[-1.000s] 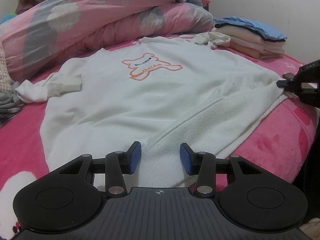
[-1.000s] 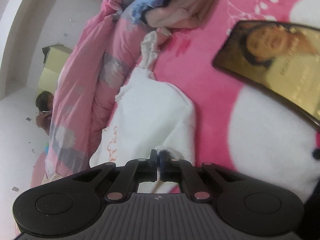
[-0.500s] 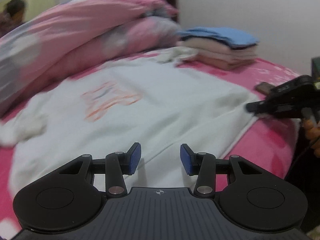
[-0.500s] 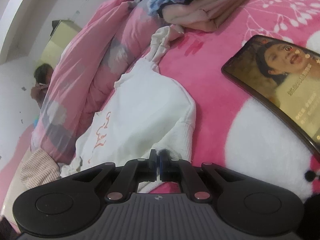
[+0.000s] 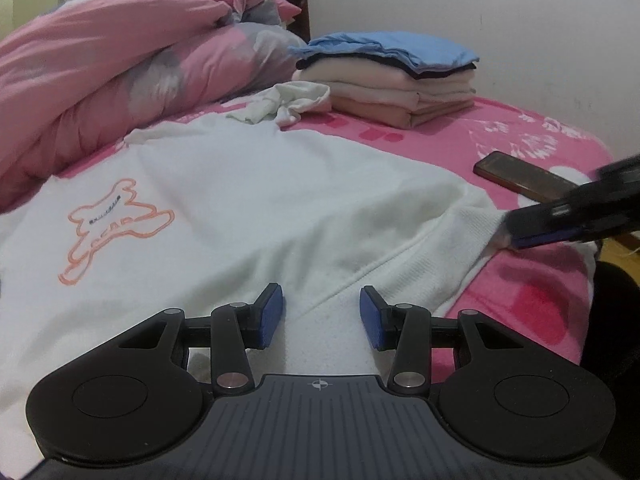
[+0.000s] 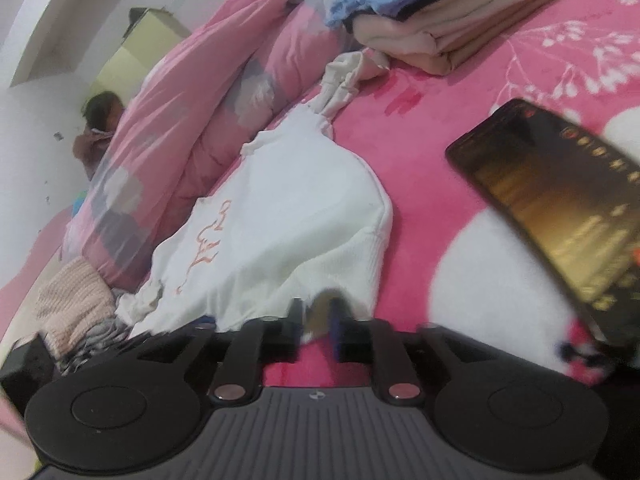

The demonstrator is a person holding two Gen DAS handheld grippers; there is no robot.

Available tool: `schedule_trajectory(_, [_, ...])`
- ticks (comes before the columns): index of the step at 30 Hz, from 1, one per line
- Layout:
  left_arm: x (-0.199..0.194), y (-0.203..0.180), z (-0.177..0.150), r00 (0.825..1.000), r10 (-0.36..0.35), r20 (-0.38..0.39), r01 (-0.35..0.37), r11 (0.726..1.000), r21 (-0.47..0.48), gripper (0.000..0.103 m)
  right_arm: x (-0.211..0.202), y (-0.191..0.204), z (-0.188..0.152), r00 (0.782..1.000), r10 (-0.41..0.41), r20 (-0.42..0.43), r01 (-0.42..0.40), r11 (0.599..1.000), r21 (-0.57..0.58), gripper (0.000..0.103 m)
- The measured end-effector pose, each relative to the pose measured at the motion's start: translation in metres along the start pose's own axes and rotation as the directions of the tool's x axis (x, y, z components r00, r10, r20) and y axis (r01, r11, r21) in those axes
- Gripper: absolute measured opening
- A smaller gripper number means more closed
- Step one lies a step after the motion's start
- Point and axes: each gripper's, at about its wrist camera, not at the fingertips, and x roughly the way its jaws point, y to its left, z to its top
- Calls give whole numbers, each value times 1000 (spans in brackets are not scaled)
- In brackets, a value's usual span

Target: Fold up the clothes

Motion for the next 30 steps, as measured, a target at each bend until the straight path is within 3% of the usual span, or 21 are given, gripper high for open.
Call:
schedule_trajectory(2, [1,1,0,1000,-5,1,5,1000,-12,43,-19,2,-1,1000,16,20,-15,1000,-27,43])
schedule_trajectory(6, [1,1,-1,1000,-6,1,6,1000,-19,43,-37,0,0,995,-59,75,63,997,-48,43])
schedule_trajectory(9, [1,2,-1,1000,-8,0,8,1000,-28,43,-26,13,-4,988,-138,71,148,977,-153,41])
schedule_trajectory(11, [1,2,-1,1000,-10,1,10,1000,-29,43,-16,26,-10,983,-171,71,184,953,-240,39])
schedule_trajectory(16, [2,3,-1,1000,-12,1,12,999,-33,43,4,58,-31,949,-280,143,315,847,-429,36])
schedule_trajectory(22, [2,4,-1,1000,-15,1,15,999,-37,43,0,60,-26,951,-258,169,305,875,-376,35])
schedule_trajectory(24, [2,4,-1,1000,-15,1,15,999,-37,43,1,57,-22,945,-274,179,322,878,-353,27])
schedule_trajectory(28, [2,5,-1,1000,-19,0,19,999,-42,43,15,62,-27,908,-365,208,420,795,-438,24])
schedule_trajectory(30, [2,5,-2,1000,-18,1,19,999,-43,43,18,66,-32,904,-369,215,426,768,-477,24])
